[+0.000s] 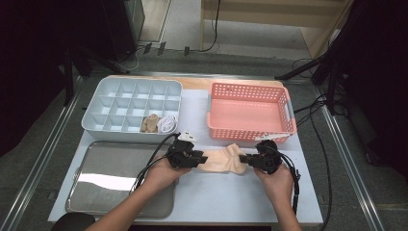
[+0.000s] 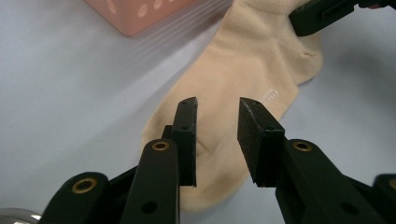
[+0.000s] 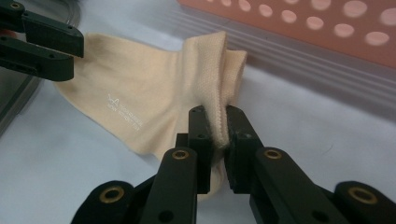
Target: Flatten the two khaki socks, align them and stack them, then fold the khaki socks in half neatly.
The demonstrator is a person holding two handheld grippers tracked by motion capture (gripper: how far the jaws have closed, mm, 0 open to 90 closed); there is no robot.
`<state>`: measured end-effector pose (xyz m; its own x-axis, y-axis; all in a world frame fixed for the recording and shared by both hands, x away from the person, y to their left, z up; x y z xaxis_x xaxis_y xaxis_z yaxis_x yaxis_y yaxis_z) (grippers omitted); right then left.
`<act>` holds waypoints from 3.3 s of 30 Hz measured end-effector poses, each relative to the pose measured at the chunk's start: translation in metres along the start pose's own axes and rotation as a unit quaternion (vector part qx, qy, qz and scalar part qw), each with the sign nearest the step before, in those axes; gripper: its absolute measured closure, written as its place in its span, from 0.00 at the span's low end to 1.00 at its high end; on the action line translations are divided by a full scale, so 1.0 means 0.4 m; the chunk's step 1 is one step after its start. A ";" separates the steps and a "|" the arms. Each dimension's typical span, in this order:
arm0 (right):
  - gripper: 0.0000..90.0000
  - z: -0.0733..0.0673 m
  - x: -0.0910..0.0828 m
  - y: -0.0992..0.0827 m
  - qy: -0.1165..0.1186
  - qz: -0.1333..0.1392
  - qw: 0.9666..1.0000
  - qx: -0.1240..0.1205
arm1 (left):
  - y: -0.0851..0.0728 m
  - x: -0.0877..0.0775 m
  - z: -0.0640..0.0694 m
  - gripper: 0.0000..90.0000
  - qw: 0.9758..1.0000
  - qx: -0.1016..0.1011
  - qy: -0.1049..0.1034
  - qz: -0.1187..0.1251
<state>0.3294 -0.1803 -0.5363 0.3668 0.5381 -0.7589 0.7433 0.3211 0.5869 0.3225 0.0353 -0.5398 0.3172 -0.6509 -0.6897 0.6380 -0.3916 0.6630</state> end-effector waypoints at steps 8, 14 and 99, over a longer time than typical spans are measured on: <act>0.93 -0.005 -0.001 0.005 0.003 -0.001 1.000 0.000 | 0.012 0.018 0.013 0.84 1.000 0.004 -0.004 0.000; 0.93 -0.013 -0.006 0.013 0.008 0.001 1.000 0.000 | 0.016 0.051 0.023 0.87 1.000 0.009 -0.004 -0.010; 0.92 -0.197 0.034 0.099 0.048 -0.017 0.995 -0.090 | 0.017 -0.075 -0.059 0.71 0.999 -0.027 0.025 0.015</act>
<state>0.3196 -0.0991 -0.5011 0.2819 0.5936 -0.7537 0.6388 0.4700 0.6091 0.3341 0.0676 -0.5213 0.3714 -0.6280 -0.6839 0.6638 -0.3354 0.6685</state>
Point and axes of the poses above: each handheld gripper's, and its own axes: x roughly forward along the jaws, y roughly out of its top, z roughly to its right, the point moved 6 cm from there along x, roughly forward along the jaws, and after that the axes turned 3 degrees about -x, right-handed, at the moved point
